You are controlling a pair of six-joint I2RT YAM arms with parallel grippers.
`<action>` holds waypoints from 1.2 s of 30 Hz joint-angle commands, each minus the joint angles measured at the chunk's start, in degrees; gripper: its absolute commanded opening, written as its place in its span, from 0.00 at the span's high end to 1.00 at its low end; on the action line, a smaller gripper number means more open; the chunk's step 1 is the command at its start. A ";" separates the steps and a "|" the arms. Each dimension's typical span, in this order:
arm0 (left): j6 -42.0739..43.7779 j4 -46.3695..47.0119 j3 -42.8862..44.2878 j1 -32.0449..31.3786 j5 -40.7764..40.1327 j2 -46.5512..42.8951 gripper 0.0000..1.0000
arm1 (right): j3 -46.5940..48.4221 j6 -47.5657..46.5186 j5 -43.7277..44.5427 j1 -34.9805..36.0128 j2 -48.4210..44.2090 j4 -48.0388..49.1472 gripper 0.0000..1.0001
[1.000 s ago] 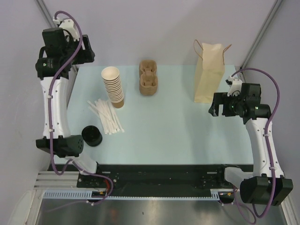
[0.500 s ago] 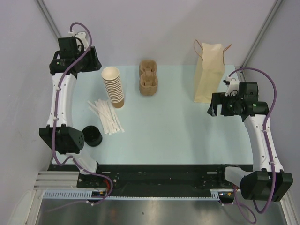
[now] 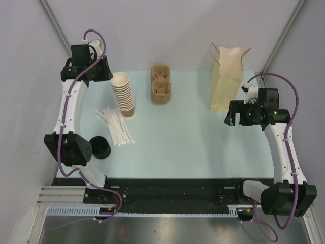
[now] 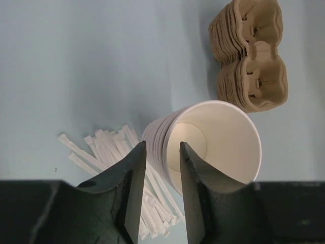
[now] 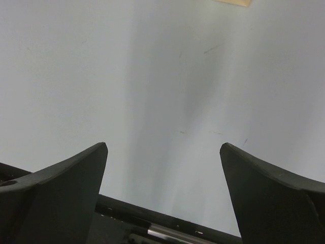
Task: Pack the takeout coffee
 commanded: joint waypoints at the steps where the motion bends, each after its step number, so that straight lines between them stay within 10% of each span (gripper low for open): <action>1: 0.50 2.46 -0.40 -0.60 -0.77 0.37 0.65 | 2.61 -0.47 0.02 0.10 0.19 0.60 0.00; 16: -0.30 1.06 1.62 -0.60 -0.15 0.29 0.88 | 2.61 -0.11 0.28 0.01 0.10 0.95 0.01; 27: -0.47 -0.70 2.59 -0.60 -0.15 1.78 0.78 | 2.52 0.06 0.37 -0.25 -0.08 0.95 0.00; 36: -0.82 -1.14 4.17 -0.60 0.55 0.82 0.90 | 2.52 0.15 0.46 -0.34 0.01 0.86 0.00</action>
